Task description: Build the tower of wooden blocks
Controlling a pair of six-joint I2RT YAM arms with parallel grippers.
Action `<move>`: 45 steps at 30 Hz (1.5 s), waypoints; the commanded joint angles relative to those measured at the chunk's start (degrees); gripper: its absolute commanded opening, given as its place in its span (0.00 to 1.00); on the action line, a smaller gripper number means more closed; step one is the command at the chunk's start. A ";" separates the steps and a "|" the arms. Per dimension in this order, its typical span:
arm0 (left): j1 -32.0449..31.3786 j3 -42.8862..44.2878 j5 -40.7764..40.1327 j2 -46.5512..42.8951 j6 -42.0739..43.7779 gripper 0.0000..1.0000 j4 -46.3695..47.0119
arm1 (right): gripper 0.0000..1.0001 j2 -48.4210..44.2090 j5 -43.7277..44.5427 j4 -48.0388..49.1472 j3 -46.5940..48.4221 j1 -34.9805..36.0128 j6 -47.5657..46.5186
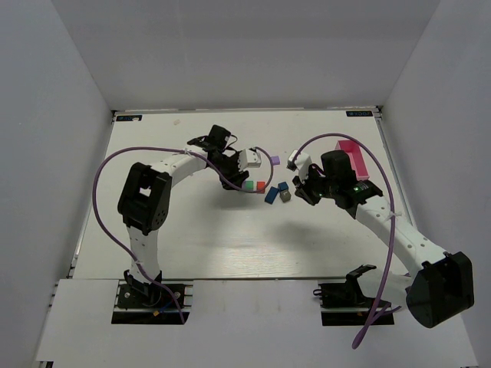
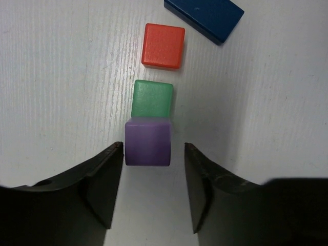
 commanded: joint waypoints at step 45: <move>0.83 -34.39 -29.32 -61.17 -61.90 0.99 13.14 | 0.70 40.84 13.39 -0.63 33.80 0.24 11.66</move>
